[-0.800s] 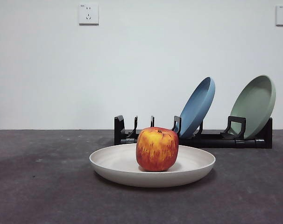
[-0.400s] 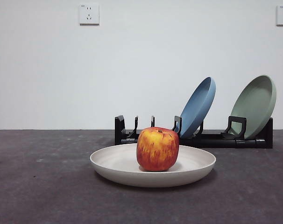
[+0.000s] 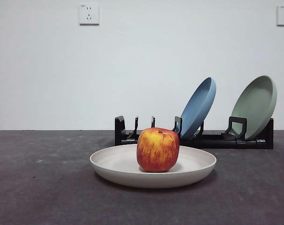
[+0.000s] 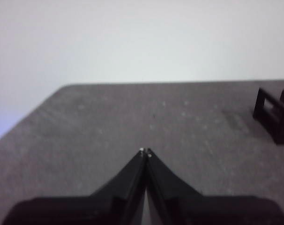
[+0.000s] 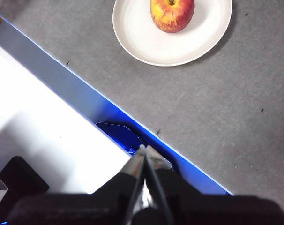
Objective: Take the yellow plate from the plate rack,put the plate on the table,take the apple from the table,put the apple in the plate
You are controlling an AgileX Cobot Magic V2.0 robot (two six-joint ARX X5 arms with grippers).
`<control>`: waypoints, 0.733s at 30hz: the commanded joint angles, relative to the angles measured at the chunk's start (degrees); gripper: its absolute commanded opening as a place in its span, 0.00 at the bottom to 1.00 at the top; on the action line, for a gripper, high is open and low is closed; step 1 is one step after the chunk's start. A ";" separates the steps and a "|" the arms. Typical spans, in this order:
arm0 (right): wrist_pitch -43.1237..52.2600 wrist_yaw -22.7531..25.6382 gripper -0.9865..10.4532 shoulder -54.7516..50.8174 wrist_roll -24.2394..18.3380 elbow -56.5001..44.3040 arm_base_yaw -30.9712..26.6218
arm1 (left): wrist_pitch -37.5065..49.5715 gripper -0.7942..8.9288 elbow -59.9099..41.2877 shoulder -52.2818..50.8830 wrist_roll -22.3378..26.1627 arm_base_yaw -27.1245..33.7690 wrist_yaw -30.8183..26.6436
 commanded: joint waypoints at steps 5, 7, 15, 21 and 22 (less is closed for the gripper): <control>0.28 0.07 0.09 -0.07 0.33 -0.13 0.15 | 0.59 0.08 -4.55 -3.30 -2.32 0.24 0.20; 0.28 0.07 0.09 -0.07 0.33 -0.13 0.15 | -0.57 0.08 -4.76 -3.30 -2.73 0.24 0.26; 0.28 0.07 0.09 -0.09 0.33 -0.13 0.15 | -6.27 0.08 -4.76 -3.30 -2.91 0.20 0.42; 0.28 0.07 0.09 -0.09 0.33 -0.13 0.15 | -6.19 0.08 -4.76 -3.30 -2.91 0.20 0.33; 0.28 0.07 0.09 -0.09 0.33 -0.13 0.15 | -6.19 0.08 -4.76 -3.28 -2.91 0.20 0.33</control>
